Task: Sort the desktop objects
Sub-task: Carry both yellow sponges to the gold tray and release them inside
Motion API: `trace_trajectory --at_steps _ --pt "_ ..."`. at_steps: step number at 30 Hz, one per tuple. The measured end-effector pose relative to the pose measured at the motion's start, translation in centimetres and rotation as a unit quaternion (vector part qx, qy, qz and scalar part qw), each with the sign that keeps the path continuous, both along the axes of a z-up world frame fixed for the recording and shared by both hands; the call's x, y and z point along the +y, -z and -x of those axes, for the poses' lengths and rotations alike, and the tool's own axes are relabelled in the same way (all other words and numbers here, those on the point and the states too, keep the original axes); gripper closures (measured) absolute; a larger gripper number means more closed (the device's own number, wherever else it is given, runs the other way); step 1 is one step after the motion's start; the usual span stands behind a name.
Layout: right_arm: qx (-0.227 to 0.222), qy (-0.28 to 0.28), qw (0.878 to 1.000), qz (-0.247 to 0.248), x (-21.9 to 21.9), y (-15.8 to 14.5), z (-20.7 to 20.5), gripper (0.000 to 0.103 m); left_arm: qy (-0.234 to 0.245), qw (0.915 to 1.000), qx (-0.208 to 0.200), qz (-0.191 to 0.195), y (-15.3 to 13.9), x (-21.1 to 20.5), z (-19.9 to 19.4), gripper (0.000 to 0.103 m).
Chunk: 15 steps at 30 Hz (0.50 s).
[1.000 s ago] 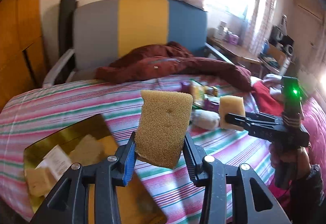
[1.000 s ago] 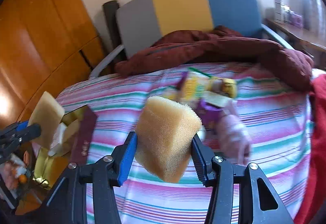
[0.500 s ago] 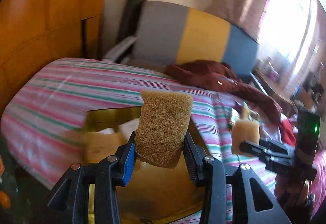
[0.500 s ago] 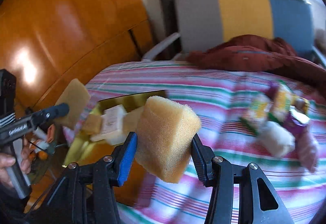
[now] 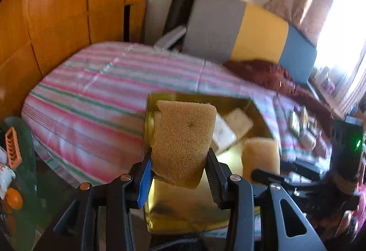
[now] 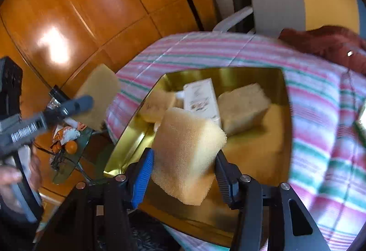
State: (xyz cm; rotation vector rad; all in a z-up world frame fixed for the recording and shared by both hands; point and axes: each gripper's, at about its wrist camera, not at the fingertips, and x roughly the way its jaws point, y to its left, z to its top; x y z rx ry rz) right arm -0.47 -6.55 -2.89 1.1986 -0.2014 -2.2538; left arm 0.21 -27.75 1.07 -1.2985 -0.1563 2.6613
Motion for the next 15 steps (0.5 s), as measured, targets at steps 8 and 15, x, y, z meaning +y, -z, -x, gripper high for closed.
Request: trace_trajectory --at_steps 8,15 --pt "-0.035 0.015 0.999 -0.008 -1.3 2.0 0.6 0.036 0.014 0.9982 -0.058 -0.006 4.5 1.2 1.3 0.058" --pt "-0.037 0.033 0.999 -0.015 -0.7 2.2 0.1 0.033 -0.007 0.9983 -0.047 0.033 5.0 1.7 1.8 0.050"
